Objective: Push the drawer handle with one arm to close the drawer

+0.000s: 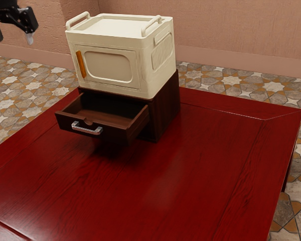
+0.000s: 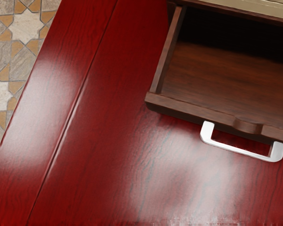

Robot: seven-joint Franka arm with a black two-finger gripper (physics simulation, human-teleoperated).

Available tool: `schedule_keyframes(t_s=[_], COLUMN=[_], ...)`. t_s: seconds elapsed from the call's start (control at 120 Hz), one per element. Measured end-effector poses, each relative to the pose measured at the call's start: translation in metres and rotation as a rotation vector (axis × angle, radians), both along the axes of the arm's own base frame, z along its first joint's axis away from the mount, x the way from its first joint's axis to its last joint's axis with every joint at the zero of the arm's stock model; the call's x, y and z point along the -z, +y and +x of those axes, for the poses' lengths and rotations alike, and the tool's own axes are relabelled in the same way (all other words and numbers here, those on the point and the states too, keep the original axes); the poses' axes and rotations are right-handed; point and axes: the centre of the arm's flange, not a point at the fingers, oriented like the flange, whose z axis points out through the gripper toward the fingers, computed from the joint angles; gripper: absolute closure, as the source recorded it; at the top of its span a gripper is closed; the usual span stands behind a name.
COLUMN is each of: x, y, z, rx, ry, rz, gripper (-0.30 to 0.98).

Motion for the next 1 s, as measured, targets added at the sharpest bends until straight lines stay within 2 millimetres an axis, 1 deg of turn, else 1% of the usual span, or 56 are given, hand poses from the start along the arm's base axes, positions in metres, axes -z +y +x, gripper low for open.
schedule_keyframes(t_s=[0.042, 0.108, 0.158, 0.208, 0.342, 0.375, 0.433, 0.55, 0.617, 0.7, 0.783, 0.892, 1.0], x=[0.008, 0.014, 0.028, 0.047, 0.112, 0.128, 0.153, 0.187, 0.206, 0.229, 0.246, 0.256, 0.266], y=[-0.007, -0.012, -0.013, -0.014, -0.019, -0.021, -0.025, -0.033, -0.037, -0.042, -0.046, -0.054, -0.068], z=[0.007, 0.011, 0.014, 0.016, 0.018, 0.017, 0.017, 0.018, 0.018, 0.017, 0.011, 0.002, -0.004], rx=[0.004, 0.005, 0.000, -0.005, -0.005, -0.003, 0.000, 0.005, 0.009, 0.011, 0.016, 0.032, 0.058], ry=[0.018, 0.032, 0.063, 0.107, 0.236, 0.261, 0.295, 0.321, 0.334, 0.345, 0.348, 0.344, 0.353], rz=[-0.004, -0.010, -0.016, -0.024, -0.074, -0.091, -0.124, -0.160, -0.174, -0.189, -0.202, -0.217, -0.222], gripper=[0.00, 0.00, 0.00, 0.00, 0.00, 0.06, 0.19, 0.47, 0.57, 0.65, 0.70, 0.74, 0.76])
